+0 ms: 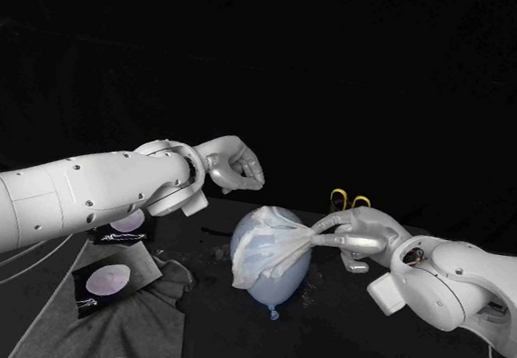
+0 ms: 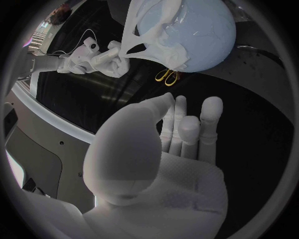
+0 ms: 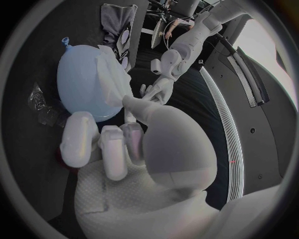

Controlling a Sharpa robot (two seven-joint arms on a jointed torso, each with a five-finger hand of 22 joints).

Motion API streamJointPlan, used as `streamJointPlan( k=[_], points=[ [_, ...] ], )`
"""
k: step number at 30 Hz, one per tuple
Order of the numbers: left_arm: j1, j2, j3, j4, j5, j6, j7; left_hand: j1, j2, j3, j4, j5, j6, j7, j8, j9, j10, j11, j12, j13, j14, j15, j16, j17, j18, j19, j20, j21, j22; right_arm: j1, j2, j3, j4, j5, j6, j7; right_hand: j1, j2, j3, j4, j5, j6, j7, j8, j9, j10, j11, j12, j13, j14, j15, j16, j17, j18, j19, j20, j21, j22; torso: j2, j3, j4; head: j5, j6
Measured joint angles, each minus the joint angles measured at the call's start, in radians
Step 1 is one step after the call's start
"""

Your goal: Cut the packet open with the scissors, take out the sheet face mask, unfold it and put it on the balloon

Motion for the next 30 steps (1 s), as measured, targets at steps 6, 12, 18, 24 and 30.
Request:
streamJointPlan(
  k=[6,12,18,24,30],
  points=[
    [0.000,0.007,0.000,0.007,-0.002,0.012,0.000,0.000,0.000,0.002,-0.002,0.000,0.000,0.000,-0.002,0.000,0.000,0.000,-0.005,0.000,0.000,0.000,0.000,0.002,0.000,-0.004,-0.003,0.000,0.003,0.003,-0.014,0.000,0.005,-0.029,-0.004,-0.033,0.000,0.000,0.000,0.000,0.000,0.000,0.000,0.000,0.004,0.000,0.000,0.002,0.000,0.000,0.000,0.003,0.000,0.000,0.000,0.000,0.000,0.000,0.000,0.0015,-0.0001,-0.006,-0.003],
    [0.000,0.017,0.000,0.005,-0.003,0.028,-0.004,0.005,0.005,0.003,-0.003,0.000,0.000,0.000,-0.004,0.000,0.000,0.000,-0.005,0.000,0.000,0.000,0.004,0.004,0.000,-0.007,0.000,0.000,0.005,0.008,-0.025,0.000,0.008,-0.056,-0.007,-0.067,0.000,0.000,0.000,0.000,0.000,0.000,0.000,0.000,0.004,0.000,0.000,0.005,0.001,0.000,0.000,0.003,0.001,0.000,0.000,0.000,0.000,0.000,0.001,0.0013,0.0000,-0.013,-0.007],
    [0.000,0.025,0.000,0.001,-0.004,0.047,-0.015,0.006,0.006,0.003,-0.003,0.000,0.000,0.000,-0.015,0.000,0.000,0.000,-0.005,-0.001,-0.004,0.004,0.004,0.000,-0.001,-0.017,0.001,0.000,0.001,0.009,-0.025,0.000,0.002,-0.079,-0.007,-0.113,0.000,0.000,0.000,0.000,0.000,0.000,0.000,-0.002,0.004,-0.001,-0.001,0.005,0.001,0.000,0.000,0.003,0.001,0.000,0.000,0.000,-0.004,0.001,0.002,0.0011,0.0011,-0.016,-0.010],
    [0.000,0.023,0.000,-0.003,-0.001,0.053,-0.027,-0.006,0.014,-0.007,0.007,0.000,-0.016,0.010,-0.047,-0.009,-0.010,0.010,-0.010,-0.002,-0.010,0.010,0.011,0.000,-0.001,-0.027,0.009,0.000,0.000,0.009,-0.025,-0.001,-0.015,-0.100,-0.015,-0.160,0.000,0.000,0.000,0.000,0.000,-0.002,-0.001,-0.003,0.004,-0.001,-0.001,0.004,0.001,0.000,0.000,0.002,0.001,0.000,0.000,0.000,-0.004,0.001,0.002,0.0012,0.0012,-0.019,-0.015],
    [-0.001,0.008,0.000,0.001,0.011,0.048,-0.035,-0.044,-0.003,-0.025,0.026,0.001,-0.056,0.016,-0.097,-0.025,-0.020,0.020,-0.010,-0.002,-0.020,0.020,0.015,-0.003,-0.001,-0.043,0.018,0.000,-0.006,0.002,-0.001,-0.002,-0.044,-0.103,-0.037,-0.171,-0.060,-0.038,-0.044,0.027,-0.001,-0.071,0.024,-0.044,-0.009,-0.084,0.024,-0.095,0.001,-0.001,0.010,0.000,0.000,0.000,-0.022,0.008,-0.042,0.001,0.002,0.0007,0.0019,-0.019,-0.017]
  ],
)
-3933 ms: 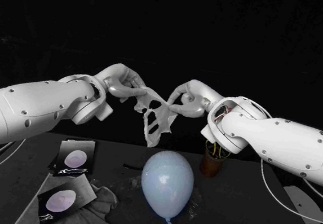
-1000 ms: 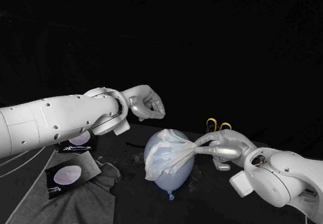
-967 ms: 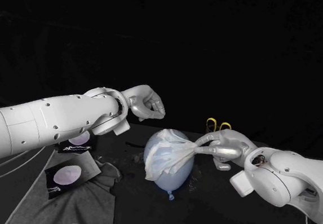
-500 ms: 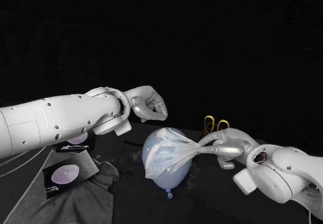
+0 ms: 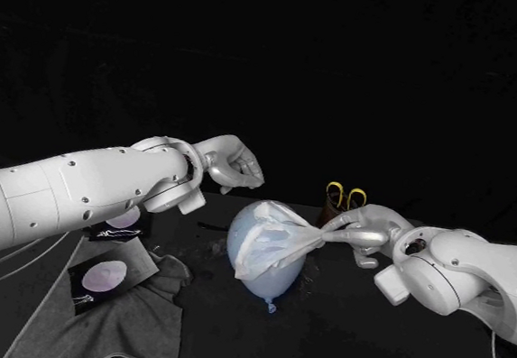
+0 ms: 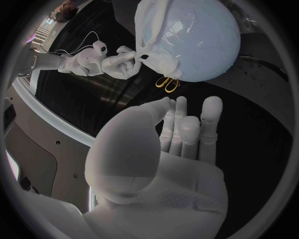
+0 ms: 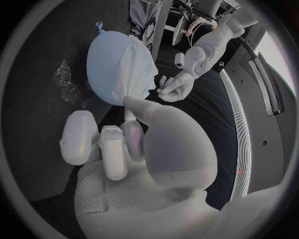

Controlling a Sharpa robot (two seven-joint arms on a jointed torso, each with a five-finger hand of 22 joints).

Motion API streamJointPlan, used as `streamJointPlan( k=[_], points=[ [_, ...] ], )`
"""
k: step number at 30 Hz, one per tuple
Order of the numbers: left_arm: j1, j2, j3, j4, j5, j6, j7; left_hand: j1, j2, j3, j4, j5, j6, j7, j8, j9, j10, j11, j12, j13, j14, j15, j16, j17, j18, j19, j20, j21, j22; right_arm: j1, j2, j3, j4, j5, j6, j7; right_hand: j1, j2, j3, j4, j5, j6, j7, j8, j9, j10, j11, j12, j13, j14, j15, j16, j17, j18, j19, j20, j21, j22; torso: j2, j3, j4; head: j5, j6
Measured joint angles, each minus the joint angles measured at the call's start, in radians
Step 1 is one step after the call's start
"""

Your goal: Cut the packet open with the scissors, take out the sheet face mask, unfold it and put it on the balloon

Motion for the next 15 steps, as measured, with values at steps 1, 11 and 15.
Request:
streamJointPlan(
  k=[1,11,15],
  points=[
    [0.000,-0.005,0.000,0.003,0.003,-0.002,-0.001,-0.003,-0.003,-0.003,0.003,0.000,-0.002,0.002,-0.006,-0.002,0.000,0.000,0.000,0.000,-0.001,0.001,0.000,-0.002,0.000,-0.001,0.001,-0.001,-0.001,-0.002,0.004,-0.001,-0.004,0.000,-0.002,0.000,-0.024,-0.021,-0.025,0.011,0.000,-0.035,0.014,-0.029,-0.015,-0.029,0.012,-0.030,-0.008,0.000,0.010,0.000,0.000,0.000,-0.007,0.007,-0.014,0.000,0.000,0.0000,0.0005,0.000,-0.001],
    [-0.016,-0.083,0.001,0.061,0.045,-0.028,-0.014,-0.031,-0.031,-0.030,0.030,0.000,-0.006,0.005,-0.033,-0.009,-0.007,0.007,0.000,0.002,-0.025,0.007,0.000,-0.036,0.000,-0.027,0.009,-0.022,-0.031,-0.013,0.042,-0.006,-0.047,-0.014,0.004,0.010,-0.041,-0.118,-0.206,0.068,0.010,-0.229,0.056,-0.152,-0.083,-0.318,0.078,-0.265,-0.245,0.000,0.067,-0.029,0.000,0.034,-0.120,0.066,-0.212,-0.081,0.000,-0.0012,0.0029,-0.008,-0.012],
    [-0.035,-0.112,0.001,0.092,0.061,-0.048,-0.015,-0.031,-0.031,-0.030,0.030,0.000,-0.006,0.005,-0.033,-0.010,-0.007,0.007,0.000,0.003,-0.025,0.007,0.000,-0.038,0.000,-0.027,0.009,-0.022,-0.031,-0.015,0.044,-0.006,-0.063,-0.042,0.005,0.016,-0.036,-0.116,-0.231,0.083,0.010,-0.234,0.053,-0.142,-0.083,-0.331,0.082,-0.266,-0.258,0.003,0.070,-0.031,0.000,0.041,-0.123,0.069,-0.225,-0.088,0.000,-0.0016,0.0035,-0.009,-0.019]
  ],
)
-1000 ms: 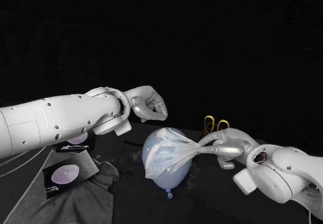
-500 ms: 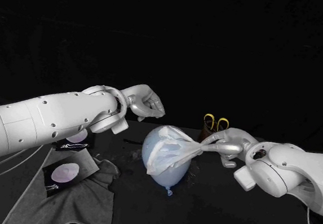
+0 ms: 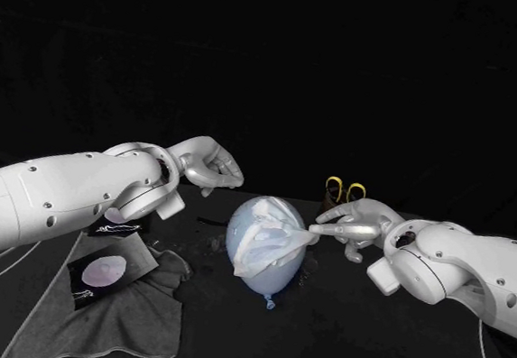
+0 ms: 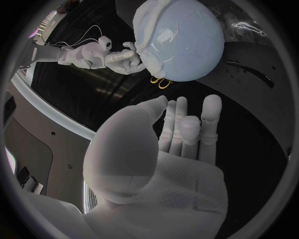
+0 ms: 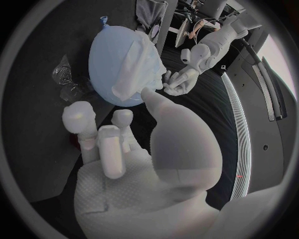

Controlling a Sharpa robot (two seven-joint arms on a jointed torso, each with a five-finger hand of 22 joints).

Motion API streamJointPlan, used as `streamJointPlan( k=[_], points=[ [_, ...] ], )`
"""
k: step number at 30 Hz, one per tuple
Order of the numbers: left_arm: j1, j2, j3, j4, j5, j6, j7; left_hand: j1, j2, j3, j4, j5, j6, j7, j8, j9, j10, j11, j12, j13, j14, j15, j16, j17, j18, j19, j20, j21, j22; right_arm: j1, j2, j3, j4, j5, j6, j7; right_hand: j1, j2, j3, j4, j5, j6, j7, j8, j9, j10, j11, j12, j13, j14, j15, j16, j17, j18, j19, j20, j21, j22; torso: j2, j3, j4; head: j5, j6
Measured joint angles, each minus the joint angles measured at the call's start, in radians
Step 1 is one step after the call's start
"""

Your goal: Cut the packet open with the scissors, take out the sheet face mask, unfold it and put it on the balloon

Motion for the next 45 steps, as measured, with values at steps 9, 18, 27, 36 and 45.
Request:
streamJointPlan(
  k=[9,18,27,36,45],
  points=[
    [-0.042,-0.060,0.000,0.067,0.024,-0.075,0.023,0.028,-0.007,0.011,-0.011,0.000,0.004,0.000,-0.013,0.000,-0.005,0.005,0.000,0.002,-0.015,0.004,0.000,-0.023,0.017,-0.014,0.000,-0.013,-0.021,-0.001,-0.001,0.000,-0.047,-0.082,-0.072,0.052,0.083,0.072,-0.014,0.025,0.044,0.080,0.007,0.044,-0.006,0.138,-0.021,0.121,0.077,-0.004,-0.006,0.018,0.001,0.000,0.069,-0.011,0.108,0.062,-0.001,0.0010,-0.0006,0.001,-0.007],
    [-0.052,-0.106,0.001,0.142,0.041,-0.141,0.063,0.013,-0.022,-0.013,0.004,0.000,0.007,0.001,-0.031,-0.002,-0.013,0.005,0.029,0.016,0.004,0.003,-0.001,0.023,0.017,-0.013,0.001,-0.013,-0.004,0.010,0.050,0.002,-0.053,-0.116,-0.133,0.161,0.120,0.109,0.020,0.042,0.027,0.204,-0.010,0.021,-0.052,0.290,-0.044,0.263,0.225,-0.001,-0.027,0.032,0.001,-0.017,0.116,-0.030,0.191,0.088,0.001,0.0030,-0.0026,0.010,-0.013],
    [-0.068,-0.110,0.001,0.182,0.048,-0.176,0.087,0.009,-0.038,-0.070,0.018,0.003,0.008,0.000,-0.068,-0.007,-0.013,-0.013,0.189,0.114,0.149,-0.015,0.038,0.279,0.010,0.111,-0.013,0.070,0.130,0.021,0.107,0.006,-0.057,-0.163,-0.151,0.221,0.120,0.108,0.030,0.037,0.017,0.232,-0.017,0.013,-0.065,0.329,-0.050,0.304,0.259,-0.005,-0.030,0.032,0.000,-0.018,0.127,-0.034,0.209,0.088,0.002,0.0035,-0.0012,0.005,-0.015],
    [-0.085,-0.094,0.001,0.185,0.047,-0.198,0.089,0.032,-0.036,-0.097,0.041,0.003,0.007,-0.008,-0.097,-0.004,-0.063,-0.024,0.352,0.221,0.239,-0.023,0.054,0.474,-0.007,0.194,-0.025,0.137,0.247,0.022,0.163,0.008,-0.076,-0.227,-0.158,0.238,0.115,0.104,0.030,0.038,0.005,0.232,-0.017,-0.004,-0.077,0.333,-0.047,0.309,0.260,-0.001,-0.034,0.032,0.000,-0.024,0.127,-0.034,0.209,0.087,0.003,0.0035,-0.0012,0.000,-0.014],
    [-0.088,-0.083,0.002,0.181,0.046,-0.214,0.083,0.040,-0.034,-0.106,0.051,0.003,0.011,-0.011,-0.104,0.000,-0.066,-0.027,0.397,0.251,0.275,-0.029,0.054,0.544,-0.022,0.228,-0.029,0.163,0.293,0.020,0.193,0.008,-0.098,-0.286,-0.157,0.192,0.106,0.095,0.024,0.043,0.005,0.237,-0.015,-0.010,-0.082,0.349,-0.045,0.327,0.259,-0.001,-0.034,0.035,0.001,-0.024,0.127,-0.034,0.209,0.088,0.003,0.0034,-0.0021,-0.001,-0.019]
  ],
)
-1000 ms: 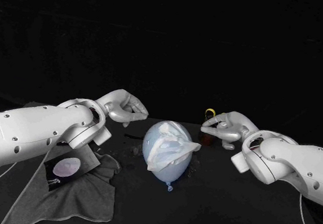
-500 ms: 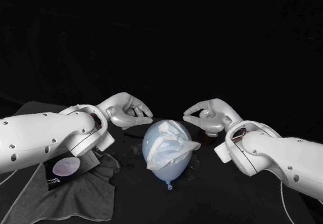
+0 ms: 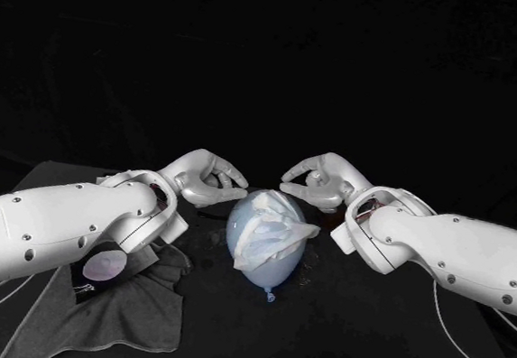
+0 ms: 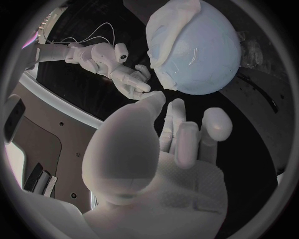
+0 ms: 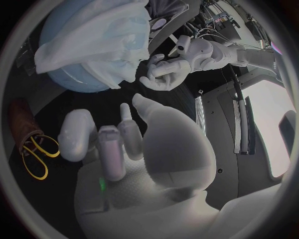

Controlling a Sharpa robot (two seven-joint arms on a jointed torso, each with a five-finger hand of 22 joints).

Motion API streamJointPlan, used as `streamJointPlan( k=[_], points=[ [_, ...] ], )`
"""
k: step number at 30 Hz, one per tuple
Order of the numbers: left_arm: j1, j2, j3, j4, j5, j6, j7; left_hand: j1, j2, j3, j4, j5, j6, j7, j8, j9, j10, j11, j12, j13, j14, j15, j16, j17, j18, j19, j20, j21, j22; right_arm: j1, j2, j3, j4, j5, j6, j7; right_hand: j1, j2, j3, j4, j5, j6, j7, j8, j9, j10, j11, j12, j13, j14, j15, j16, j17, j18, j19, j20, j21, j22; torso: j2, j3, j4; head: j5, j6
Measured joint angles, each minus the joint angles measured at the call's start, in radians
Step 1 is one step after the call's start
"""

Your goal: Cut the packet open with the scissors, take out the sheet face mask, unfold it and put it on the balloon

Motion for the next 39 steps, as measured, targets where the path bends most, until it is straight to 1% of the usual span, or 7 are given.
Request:
streamJointPlan(
  k=[4,13,26,29,33,36,39],
  points=[
    [0.000,-0.001,0.000,0.000,0.000,-0.005,-0.004,0.000,0.000,-0.003,0.003,0.000,0.000,0.000,-0.004,0.001,0.000,0.000,0.009,0.009,0.007,0.000,0.004,0.019,0.000,0.008,0.001,0.007,0.015,-0.001,0.010,0.000,-0.009,-0.027,0.001,-0.038,0.000,0.000,-0.001,0.001,0.000,0.000,0.000,0.000,0.000,0.005,-0.005,0.004,0.000,0.000,0.000,0.000,0.000,0.000,0.000,0.000,0.005,0.000,0.000,0.0007,0.0004,0.000,-0.002],
    [-0.001,-0.001,0.000,0.001,0.000,-0.008,-0.009,0.004,0.004,-0.006,0.006,0.000,0.004,-0.003,-0.004,0.002,0.000,0.000,0.021,0.015,0.015,0.000,0.004,0.040,0.000,0.017,-0.001,0.012,0.028,-0.010,0.027,0.000,-0.017,-0.063,0.017,-0.097,0.000,0.000,-0.001,0.001,0.000,0.000,0.000,0.000,-0.002,0.008,-0.002,0.007,-0.002,0.000,0.000,0.000,-0.001,0.000,0.000,0.000,0.005,0.001,0.000,0.0007,0.0004,0.000,-0.007],
    [-0.003,-0.002,0.001,-0.001,0.001,-0.008,-0.013,0.004,0.004,-0.005,0.006,0.000,0.003,-0.004,-0.004,0.003,-0.003,-0.003,0.025,0.018,0.022,0.000,0.004,0.051,0.000,0.017,-0.001,0.017,0.032,-0.016,0.040,0.000,-0.025,-0.081,0.051,-0.136,0.000,0.000,-0.003,0.005,0.000,0.028,-0.006,0.000,-0.005,0.013,-0.008,0.013,-0.001,0.000,0.000,0.000,-0.001,-0.001,0.000,0.000,0.005,0.000,-0.001,0.0006,0.0001,0.001,-0.016],
    [-0.003,-0.002,0.001,-0.002,0.001,-0.007,-0.013,0.004,0.004,-0.005,0.006,0.000,0.007,-0.007,-0.004,0.004,-0.003,-0.003,0.025,0.019,0.022,0.000,0.004,0.051,0.000,0.020,-0.004,0.017,0.032,-0.017,0.044,0.000,-0.029,-0.084,0.057,-0.141,0.014,0.014,0.009,0.002,-0.004,0.048,-0.015,0.000,-0.006,0.019,-0.013,0.018,-0.001,-0.002,-0.002,0.000,-0.001,-0.001,0.001,-0.001,0.004,0.000,-0.001,0.0004,0.0002,0.002,-0.018],
    [-0.003,-0.003,0.001,-0.002,0.003,-0.007,-0.014,0.004,0.004,-0.005,0.006,0.000,0.007,-0.007,-0.004,0.004,-0.003,-0.003,0.025,0.019,0.022,0.000,0.004,0.051,0.000,0.020,-0.004,0.017,0.032,-0.018,0.051,0.000,-0.036,-0.091,0.065,-0.147,0.036,0.036,0.029,-0.012,-0.004,0.080,-0.030,0.016,-0.004,0.030,-0.024,0.025,-0.001,0.000,-0.015,0.000,0.000,-0.001,0.007,-0.007,0.008,0.000,-0.001,0.0001,0.0003,0.002,-0.021],
    [-0.003,-0.004,0.001,-0.002,0.004,-0.007,-0.014,0.008,0.008,-0.005,0.006,0.000,0.007,-0.007,-0.004,0.004,-0.003,-0.003,0.030,0.021,0.022,0.000,0.004,0.052,0.000,0.020,-0.004,0.017,0.032,-0.020,0.057,0.001,-0.041,-0.099,0.070,-0.151,0.042,0.042,0.039,-0.022,-0.004,0.098,-0.037,0.030,0.001,0.036,-0.030,0.032,-0.001,0.000,-0.018,0.000,0.000,-0.001,0.011,-0.011,0.009,0.000,-0.001,0.0000,0.0004,0.001,-0.023],
    [-0.003,-0.005,0.001,-0.001,0.006,-0.006,-0.014,0.008,0.008,-0.005,0.006,0.000,0.007,-0.007,-0.004,0.004,-0.003,-0.003,0.030,0.021,0.022,0.000,0.003,0.053,0.000,0.020,-0.004,0.017,0.033,-0.021,0.060,0.001,-0.045,-0.110,0.074,-0.156,0.052,0.052,0.052,-0.035,-0.004,0.117,-0.052,0.050,0.008,0.061,-0.043,0.058,-0.001,0.000,-0.029,0.000,0.000,-0.001,0.012,-0.020,0.015,0.000,-0.001,-0.0002,0.0005,0.001,-0.025]
  ],
)
